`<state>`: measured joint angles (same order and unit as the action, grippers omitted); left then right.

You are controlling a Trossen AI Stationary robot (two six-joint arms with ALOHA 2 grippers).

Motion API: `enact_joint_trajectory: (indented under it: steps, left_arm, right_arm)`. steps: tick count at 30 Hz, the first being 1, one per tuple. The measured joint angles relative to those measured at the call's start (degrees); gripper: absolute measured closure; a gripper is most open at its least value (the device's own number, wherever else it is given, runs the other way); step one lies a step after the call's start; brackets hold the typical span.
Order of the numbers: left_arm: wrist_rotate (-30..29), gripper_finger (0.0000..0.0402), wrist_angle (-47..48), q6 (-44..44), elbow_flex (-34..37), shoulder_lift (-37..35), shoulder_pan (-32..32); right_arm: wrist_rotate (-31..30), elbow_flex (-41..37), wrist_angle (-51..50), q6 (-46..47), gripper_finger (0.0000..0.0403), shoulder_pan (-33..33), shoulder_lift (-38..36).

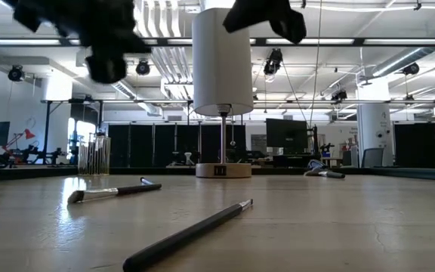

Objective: Pick & Place Makeup Brushes
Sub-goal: Put the eyeshadow brush into the makeup holder

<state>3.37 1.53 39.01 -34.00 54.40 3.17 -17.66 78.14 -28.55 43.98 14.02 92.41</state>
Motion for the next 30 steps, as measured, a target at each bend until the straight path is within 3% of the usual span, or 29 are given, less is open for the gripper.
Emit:
enact_joint_trajectory:
  steps: [8, 16, 30]
  left_arm:
    - [-14.2, 0.0401, 5.2, 16.2, 4.7, 2.4, 11.2]
    - [-25.9, 0.0392, 17.3, 34.8, -3.9, 14.8, 22.0]
    - [-23.5, 0.0282, 37.0, 49.5, -32.7, 45.4, 24.1]
  right_arm:
    - [0.2, 0.0, -9.4, -2.2, 0.0358, -1.1, -0.6]
    - [2.0, -3.4, -12.8, -11.6, 0.0393, -3.4, -6.0]
    - [4.7, -10.9, -13.0, -19.1, 0.0394, -3.7, -14.6]
